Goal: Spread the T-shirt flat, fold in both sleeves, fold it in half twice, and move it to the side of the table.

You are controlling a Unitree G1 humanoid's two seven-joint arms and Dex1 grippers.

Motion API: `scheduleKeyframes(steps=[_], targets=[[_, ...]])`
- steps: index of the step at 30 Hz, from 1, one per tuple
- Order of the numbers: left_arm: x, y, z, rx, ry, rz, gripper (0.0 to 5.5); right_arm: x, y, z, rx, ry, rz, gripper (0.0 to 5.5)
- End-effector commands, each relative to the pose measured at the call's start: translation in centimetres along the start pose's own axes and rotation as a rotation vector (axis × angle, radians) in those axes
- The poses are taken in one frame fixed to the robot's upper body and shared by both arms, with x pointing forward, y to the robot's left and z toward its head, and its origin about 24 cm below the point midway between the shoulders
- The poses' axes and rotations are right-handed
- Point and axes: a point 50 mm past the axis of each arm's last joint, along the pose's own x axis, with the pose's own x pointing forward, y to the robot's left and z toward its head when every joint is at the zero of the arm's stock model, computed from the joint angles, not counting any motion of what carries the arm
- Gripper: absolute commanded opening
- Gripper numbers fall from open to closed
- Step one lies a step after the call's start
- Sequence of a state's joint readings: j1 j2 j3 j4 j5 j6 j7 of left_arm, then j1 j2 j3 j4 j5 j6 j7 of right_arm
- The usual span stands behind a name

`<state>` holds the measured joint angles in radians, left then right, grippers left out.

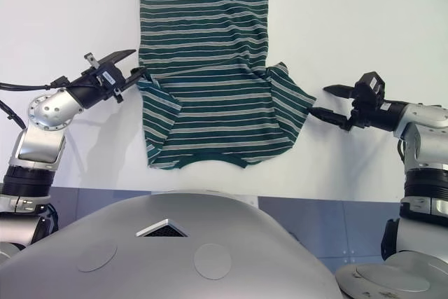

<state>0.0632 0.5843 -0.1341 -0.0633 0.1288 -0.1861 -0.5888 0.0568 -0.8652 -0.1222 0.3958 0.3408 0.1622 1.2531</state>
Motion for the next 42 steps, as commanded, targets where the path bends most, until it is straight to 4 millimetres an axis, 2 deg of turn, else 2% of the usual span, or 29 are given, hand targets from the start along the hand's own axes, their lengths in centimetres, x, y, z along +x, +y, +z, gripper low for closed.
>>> scheduleKeyframes(steps=[1, 10, 18, 23, 34, 37, 42], targets=[[0.2, 0.2, 0.1, 0.011, 0.0, -0.002, 2.0, 0.7, 0.5, -1.8, 0.03, 0.059, 0.01, 3.38], [0.5, 0.0, 0.0, 0.016, 0.004, -0.003, 2.0, 1.2, 1.0, -1.6, -0.002, 0.05, 0.064, 1.61], [0.6, -0.1, -0.2, 0.018, 0.006, 0.001, 2.0, 0.9, 0.2, -0.8, -0.02, 0.022, 0.055, 0.03], [0.7, 0.0, -0.2, 0.016, -0.001, 0.005, 2.0, 0.9, 0.6, 0.9, -0.036, -0.079, 0.107, 0.03], [1.0, 0.1, -0.1, 0.015, -0.011, -0.003, 2.0, 2.2, 3.2, 5.8, -0.222, -0.164, 0.218, 0.03], [1.1, -0.1, -0.1, 0.013, -0.014, -0.009, 2.0, 3.2, 4.4, 7.2, -0.293, -0.166, 0.261, 0.03], [1.3, -0.2, -0.1, 0.013, -0.016, -0.011, 2.0, 5.9, 6.2, 7.5, -0.371, -0.099, 0.34, 0.03]])
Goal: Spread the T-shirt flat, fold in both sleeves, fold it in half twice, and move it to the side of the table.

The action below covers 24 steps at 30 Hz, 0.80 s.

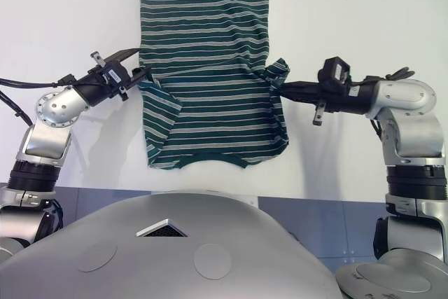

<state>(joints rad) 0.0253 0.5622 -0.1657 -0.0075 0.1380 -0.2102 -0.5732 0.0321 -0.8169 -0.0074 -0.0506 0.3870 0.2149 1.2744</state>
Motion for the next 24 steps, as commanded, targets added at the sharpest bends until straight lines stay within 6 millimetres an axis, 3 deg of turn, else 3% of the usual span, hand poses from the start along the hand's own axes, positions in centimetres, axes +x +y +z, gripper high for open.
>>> scheduleKeyframes(steps=[1, 7, 16, 19, 24], targets=[[0.3, 0.0, 0.1, 0.018, -0.002, -0.008, 2.0, 2.1, 0.4, 0.6, -0.055, 0.034, 0.066, 0.03], [0.4, 0.0, 0.2, 0.016, -0.006, -0.01, 2.0, 4.1, 0.9, 1.0, -0.098, 0.036, 0.132, 0.03], [0.6, 0.0, 0.5, -0.004, -0.031, -0.018, 2.0, 6.0, 1.1, -0.1, -0.162, 0.123, 0.164, 0.03], [0.5, -0.1, 0.6, -0.015, -0.043, -0.032, 2.0, 6.2, 1.2, 0.3, -0.151, 0.082, 0.168, 0.68], [-0.4, -0.8, 1.7, -0.092, -0.118, -0.109, 2.87, 5.3, 0.7, 2.5, -0.106, -0.045, 0.144, 1.69]])
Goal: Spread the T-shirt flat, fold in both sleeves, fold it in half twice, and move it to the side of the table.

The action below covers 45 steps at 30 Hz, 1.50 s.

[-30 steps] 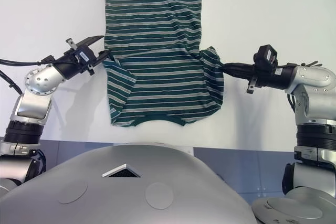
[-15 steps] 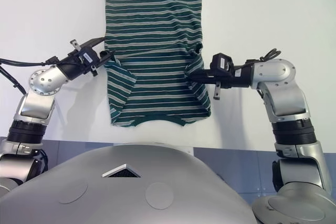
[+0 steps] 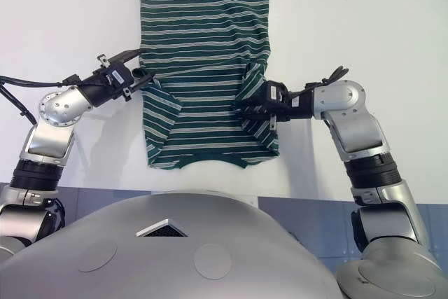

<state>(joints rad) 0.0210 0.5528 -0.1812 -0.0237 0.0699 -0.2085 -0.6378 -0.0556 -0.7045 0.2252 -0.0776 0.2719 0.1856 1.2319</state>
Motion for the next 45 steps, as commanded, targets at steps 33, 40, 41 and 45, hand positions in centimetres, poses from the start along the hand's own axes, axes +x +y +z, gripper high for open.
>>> scheduleKeyframes(steps=[33, 40, 41, 45], targets=[[-10.3, -5.8, 3.3, 0.356, 0.041, -0.413, 3.86, -6.0, 3.8, -2.1, -0.4, 0.462, -0.076, 4.01], [-9.4, -7.0, 2.6, 0.428, 0.034, -0.463, 3.86, -5.9, 4.9, -2.0, -0.408, 0.475, 0.018, 4.01], [-9.3, -7.1, 2.5, 0.436, 0.034, -0.468, 3.86, -5.9, 5.3, -1.9, -0.398, 0.474, 0.041, 4.01], [-9.0, -7.3, 2.0, 0.453, 0.033, -0.479, 3.86, -5.8, 6.5, -0.7, -0.328, 0.403, 0.124, 4.01]])
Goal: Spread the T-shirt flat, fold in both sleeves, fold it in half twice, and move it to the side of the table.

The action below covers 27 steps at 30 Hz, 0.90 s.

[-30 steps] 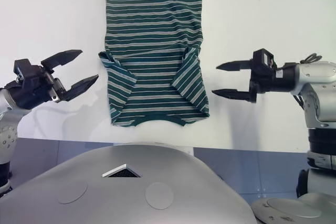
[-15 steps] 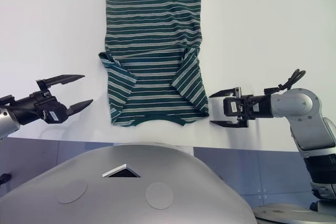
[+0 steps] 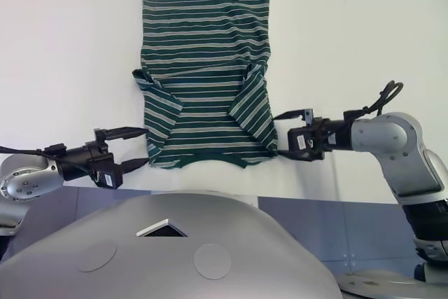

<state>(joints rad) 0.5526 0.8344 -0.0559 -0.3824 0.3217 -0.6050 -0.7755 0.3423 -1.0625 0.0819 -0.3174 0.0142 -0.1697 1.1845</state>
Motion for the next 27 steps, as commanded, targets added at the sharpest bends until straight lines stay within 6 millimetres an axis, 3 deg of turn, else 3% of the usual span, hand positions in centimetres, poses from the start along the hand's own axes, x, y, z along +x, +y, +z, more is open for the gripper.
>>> scheduleKeyframes(steps=[1, 5, 9, 18, 27], targets=[[0.5, -0.1, -0.4, 0.025, 0.005, -0.022, 3.86, -0.3, 0.3, 1.1, 0.022, -0.049, 0.05, 4.01], [1.0, -0.4, -0.7, 0.026, -0.007, -0.028, 3.86, 0.2, -0.1, 1.4, 0.007, -0.057, 0.022, 4.01], [1.2, -0.7, -0.8, 0.026, -0.019, -0.049, 3.07, 0.5, -0.4, 1.0, -0.006, -0.035, 0.011, 4.05], [1.4, -1.1, -1.2, 0.025, -0.026, -0.095, 1.36, 0.6, 0.4, 0.4, 0.007, -0.007, 0.079, 2.28], [2.1, -0.5, -1.5, 0.028, -0.037, -0.077, 0.0, 0.8, 0.7, -0.1, 0.046, -0.032, 0.113, 0.56]])
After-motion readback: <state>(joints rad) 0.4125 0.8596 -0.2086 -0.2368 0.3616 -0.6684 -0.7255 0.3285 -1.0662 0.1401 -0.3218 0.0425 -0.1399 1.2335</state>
